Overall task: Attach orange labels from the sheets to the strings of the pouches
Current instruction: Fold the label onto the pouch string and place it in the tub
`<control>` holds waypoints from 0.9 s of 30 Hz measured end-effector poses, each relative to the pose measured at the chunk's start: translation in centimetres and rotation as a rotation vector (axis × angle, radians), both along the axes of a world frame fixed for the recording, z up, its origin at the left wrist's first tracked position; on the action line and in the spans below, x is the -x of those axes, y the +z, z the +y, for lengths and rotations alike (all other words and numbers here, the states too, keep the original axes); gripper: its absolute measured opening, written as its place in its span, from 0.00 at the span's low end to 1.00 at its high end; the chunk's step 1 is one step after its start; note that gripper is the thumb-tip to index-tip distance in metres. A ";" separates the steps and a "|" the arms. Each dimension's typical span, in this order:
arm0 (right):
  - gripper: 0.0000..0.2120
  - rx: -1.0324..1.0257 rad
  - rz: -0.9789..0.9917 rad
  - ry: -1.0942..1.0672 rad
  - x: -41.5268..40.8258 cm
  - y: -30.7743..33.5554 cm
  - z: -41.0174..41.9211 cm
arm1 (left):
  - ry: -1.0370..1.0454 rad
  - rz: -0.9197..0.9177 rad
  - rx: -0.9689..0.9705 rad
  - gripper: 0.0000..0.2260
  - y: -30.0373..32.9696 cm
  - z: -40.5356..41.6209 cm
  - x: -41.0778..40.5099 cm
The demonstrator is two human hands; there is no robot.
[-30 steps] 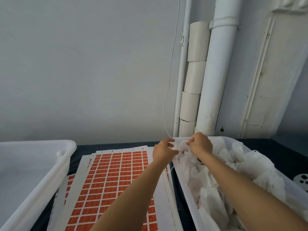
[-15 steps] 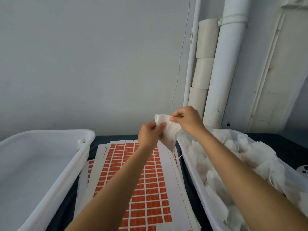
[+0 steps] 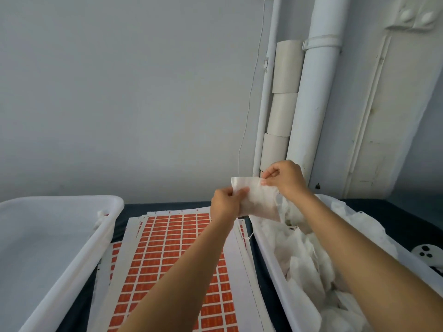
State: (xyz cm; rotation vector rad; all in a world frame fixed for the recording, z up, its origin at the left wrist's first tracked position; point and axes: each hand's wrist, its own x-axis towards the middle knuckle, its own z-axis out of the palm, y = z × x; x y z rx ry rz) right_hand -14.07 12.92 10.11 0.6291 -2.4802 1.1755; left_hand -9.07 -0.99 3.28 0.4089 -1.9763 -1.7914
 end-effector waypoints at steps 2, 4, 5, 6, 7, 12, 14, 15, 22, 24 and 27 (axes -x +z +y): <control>0.06 0.031 0.044 -0.070 1.6 -0.1 0.9 | 0.004 0.003 -0.077 0.06 -0.1 0.3 0.9; 0.05 0.098 0.090 -0.154 3.1 -0.5 1.4 | -0.004 -0.006 -0.103 0.07 -0.6 0.7 1.6; 0.05 0.125 0.103 -0.192 3.7 -0.9 1.5 | -0.009 -0.014 -0.103 0.07 -0.9 0.7 1.9; 0.06 0.134 0.108 -0.226 4.2 -1.5 1.5 | -0.015 -0.021 -0.102 0.06 -1.2 0.8 2.0; 0.06 0.127 0.101 -0.257 4.7 -2.2 1.5 | -0.021 -0.027 -0.101 0.07 -1.5 0.7 2.1; 0.07 -0.012 -0.051 -0.281 5.5 -6.3 0.8 | -0.003 -0.053 -0.092 0.10 -2.7 -0.5 1.8; 0.07 -0.097 -0.117 -0.258 5.2 -7.4 0.4 | 0.018 -0.067 -0.087 0.11 -3.0 -1.3 1.6; 0.08 -0.153 -0.162 -0.239 5.0 -7.8 0.2 | 0.029 -0.074 -0.088 0.11 -3.2 -1.7 1.4; 0.12 -0.312 -0.049 -0.196 2.0 -4.4 -2.3 | 0.063 -0.044 -0.140 0.10 -1.9 -3.6 -1.5; 0.11 -0.111 0.021 -0.131 -0.2 -2.9 -3.5 | 0.047 -0.016 -0.148 0.09 -1.3 -4.1 -3.0; 0.09 0.159 -0.121 0.096 -4.3 -2.5 -5.7 | 0.031 0.018 -0.153 0.09 -0.8 -4.9 -5.6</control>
